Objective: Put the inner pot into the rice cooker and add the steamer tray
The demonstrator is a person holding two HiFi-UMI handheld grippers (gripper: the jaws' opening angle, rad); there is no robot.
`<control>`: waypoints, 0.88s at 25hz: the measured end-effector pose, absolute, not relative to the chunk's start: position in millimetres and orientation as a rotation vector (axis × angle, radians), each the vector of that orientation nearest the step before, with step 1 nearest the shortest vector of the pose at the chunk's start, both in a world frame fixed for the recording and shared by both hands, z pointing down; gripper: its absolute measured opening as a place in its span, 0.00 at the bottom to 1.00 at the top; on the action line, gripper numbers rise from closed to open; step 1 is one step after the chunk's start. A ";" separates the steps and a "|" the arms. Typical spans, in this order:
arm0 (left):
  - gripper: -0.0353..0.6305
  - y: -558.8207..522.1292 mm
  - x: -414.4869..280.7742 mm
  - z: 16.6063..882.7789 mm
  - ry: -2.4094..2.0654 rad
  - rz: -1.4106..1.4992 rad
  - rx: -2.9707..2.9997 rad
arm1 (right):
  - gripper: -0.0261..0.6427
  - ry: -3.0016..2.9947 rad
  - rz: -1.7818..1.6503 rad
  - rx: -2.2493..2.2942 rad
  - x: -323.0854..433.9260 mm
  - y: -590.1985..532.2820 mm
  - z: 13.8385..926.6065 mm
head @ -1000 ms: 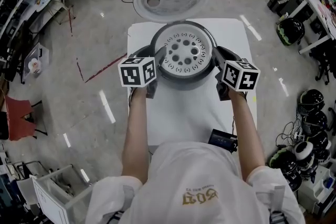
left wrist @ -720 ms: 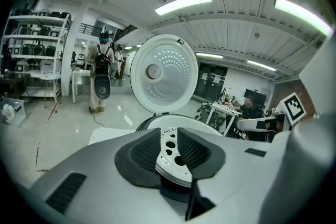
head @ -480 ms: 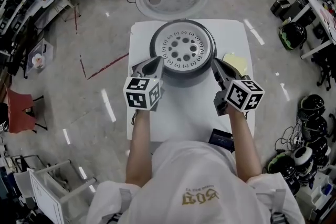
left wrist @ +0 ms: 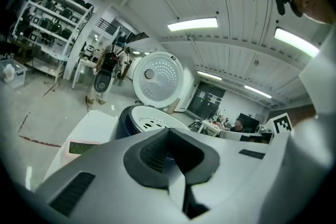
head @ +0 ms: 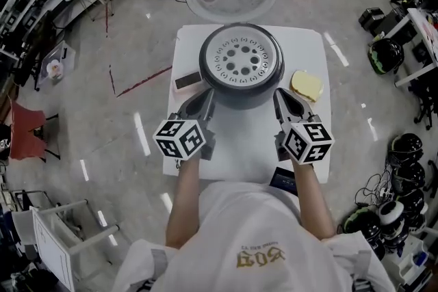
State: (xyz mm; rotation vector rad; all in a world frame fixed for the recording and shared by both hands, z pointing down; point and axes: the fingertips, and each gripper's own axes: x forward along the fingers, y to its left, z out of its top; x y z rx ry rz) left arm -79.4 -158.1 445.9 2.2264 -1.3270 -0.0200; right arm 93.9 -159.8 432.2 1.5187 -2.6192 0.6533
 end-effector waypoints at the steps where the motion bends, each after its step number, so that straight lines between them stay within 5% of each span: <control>1: 0.08 -157.0 -78.7 443.3 -1.335 -0.009 2.245 | 0.06 -2.620 0.657 1.517 94.5 -158.8 432.7; 22: 0.08 -148.8 -86.1 450.9 -1.323 0.009 2.241 | 0.06 -2.587 0.692 1.519 87.5 -151.8 438.6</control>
